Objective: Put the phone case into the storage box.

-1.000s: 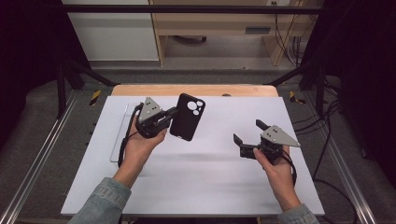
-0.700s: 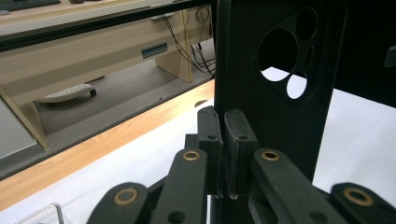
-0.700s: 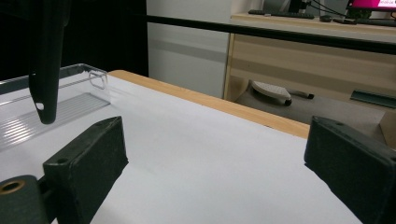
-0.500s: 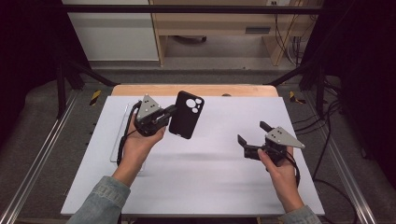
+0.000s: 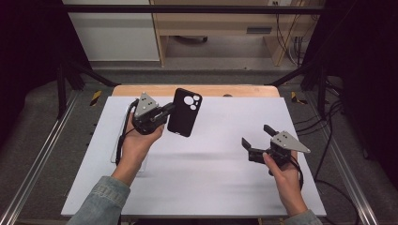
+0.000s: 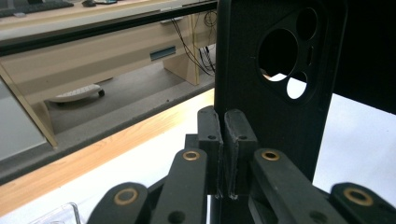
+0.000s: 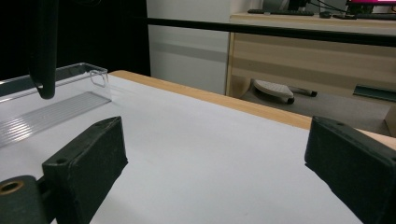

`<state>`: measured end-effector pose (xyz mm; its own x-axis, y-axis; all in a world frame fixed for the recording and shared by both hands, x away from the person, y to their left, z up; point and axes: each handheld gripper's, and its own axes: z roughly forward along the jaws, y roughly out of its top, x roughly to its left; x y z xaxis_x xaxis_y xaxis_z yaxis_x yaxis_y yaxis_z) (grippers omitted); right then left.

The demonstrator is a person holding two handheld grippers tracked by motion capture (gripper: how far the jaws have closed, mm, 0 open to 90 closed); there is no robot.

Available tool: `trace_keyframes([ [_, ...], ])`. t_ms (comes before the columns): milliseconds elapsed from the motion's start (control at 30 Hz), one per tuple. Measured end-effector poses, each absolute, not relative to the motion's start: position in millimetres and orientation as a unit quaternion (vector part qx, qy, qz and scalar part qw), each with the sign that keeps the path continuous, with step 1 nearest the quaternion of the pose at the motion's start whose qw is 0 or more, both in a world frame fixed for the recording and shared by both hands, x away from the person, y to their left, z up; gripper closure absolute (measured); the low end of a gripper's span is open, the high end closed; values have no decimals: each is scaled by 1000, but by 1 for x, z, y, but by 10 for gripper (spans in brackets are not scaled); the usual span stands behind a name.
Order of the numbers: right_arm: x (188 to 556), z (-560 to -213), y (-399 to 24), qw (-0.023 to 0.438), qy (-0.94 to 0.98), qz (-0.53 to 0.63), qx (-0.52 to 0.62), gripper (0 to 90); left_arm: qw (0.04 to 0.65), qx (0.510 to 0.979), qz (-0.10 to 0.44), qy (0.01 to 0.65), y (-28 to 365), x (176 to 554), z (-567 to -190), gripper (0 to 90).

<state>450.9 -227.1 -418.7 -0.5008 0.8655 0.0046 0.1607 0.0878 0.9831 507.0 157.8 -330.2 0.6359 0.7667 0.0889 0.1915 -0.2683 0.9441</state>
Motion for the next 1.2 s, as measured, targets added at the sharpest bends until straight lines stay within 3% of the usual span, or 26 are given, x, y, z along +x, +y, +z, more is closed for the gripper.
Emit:
trace_keyframes([
  [1200, 436, -436, -252, 321, 661, 555, 389, 56, 503, 729, 319, 337, 187, 508, -298, 862],
])
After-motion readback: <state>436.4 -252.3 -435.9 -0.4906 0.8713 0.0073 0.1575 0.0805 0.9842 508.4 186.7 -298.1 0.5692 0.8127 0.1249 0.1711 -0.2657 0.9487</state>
